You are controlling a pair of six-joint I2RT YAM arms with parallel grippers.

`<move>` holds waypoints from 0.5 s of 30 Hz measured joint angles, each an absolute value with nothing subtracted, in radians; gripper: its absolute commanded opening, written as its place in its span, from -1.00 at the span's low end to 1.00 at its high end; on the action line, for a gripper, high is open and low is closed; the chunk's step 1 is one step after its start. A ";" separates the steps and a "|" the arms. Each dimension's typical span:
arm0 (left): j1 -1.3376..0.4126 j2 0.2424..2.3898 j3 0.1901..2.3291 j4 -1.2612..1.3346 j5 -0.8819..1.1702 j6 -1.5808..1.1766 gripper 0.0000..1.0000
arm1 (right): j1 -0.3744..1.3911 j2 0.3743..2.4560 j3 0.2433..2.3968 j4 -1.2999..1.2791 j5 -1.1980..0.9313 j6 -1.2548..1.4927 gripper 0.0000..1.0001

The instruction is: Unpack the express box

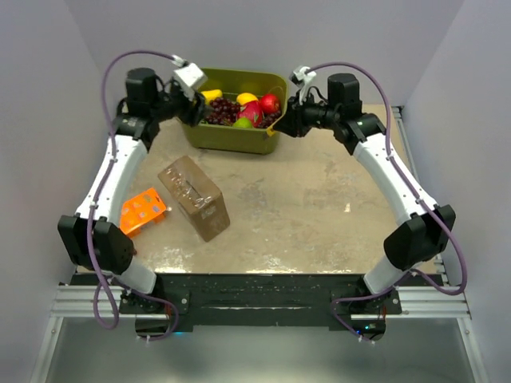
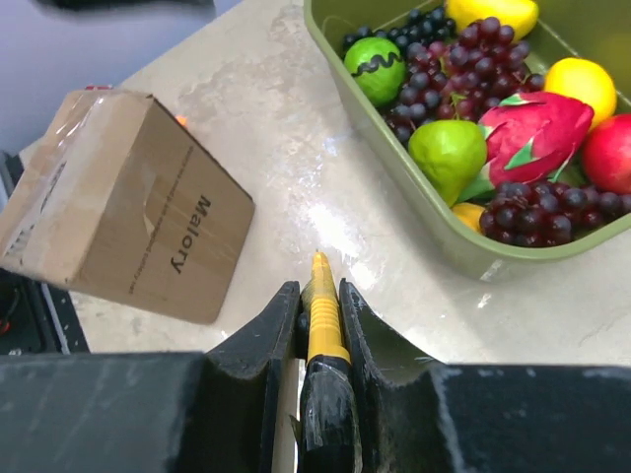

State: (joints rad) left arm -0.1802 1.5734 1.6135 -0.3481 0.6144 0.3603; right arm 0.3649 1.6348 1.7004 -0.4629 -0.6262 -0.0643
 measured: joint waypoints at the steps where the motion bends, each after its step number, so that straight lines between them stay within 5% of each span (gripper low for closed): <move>1: -0.131 1.572 1.634 -0.364 0.584 0.360 0.17 | 0.371 1.631 1.696 -0.451 -0.610 -0.062 -1.00; 9: 0.215 1.436 1.407 -0.442 0.367 0.250 0.10 | 0.503 1.578 1.634 -0.461 -0.374 -0.123 -1.00; 15: 0.259 1.274 1.075 -0.493 0.374 0.267 0.09 | 0.574 1.563 1.624 -0.568 -0.350 -0.326 -1.00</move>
State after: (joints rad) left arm 0.2592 1.2743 1.0748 -0.4931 0.3737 0.2672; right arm 0.5739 1.5635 1.6241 -0.5678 -0.3496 -0.3260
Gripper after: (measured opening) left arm 0.550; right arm 0.208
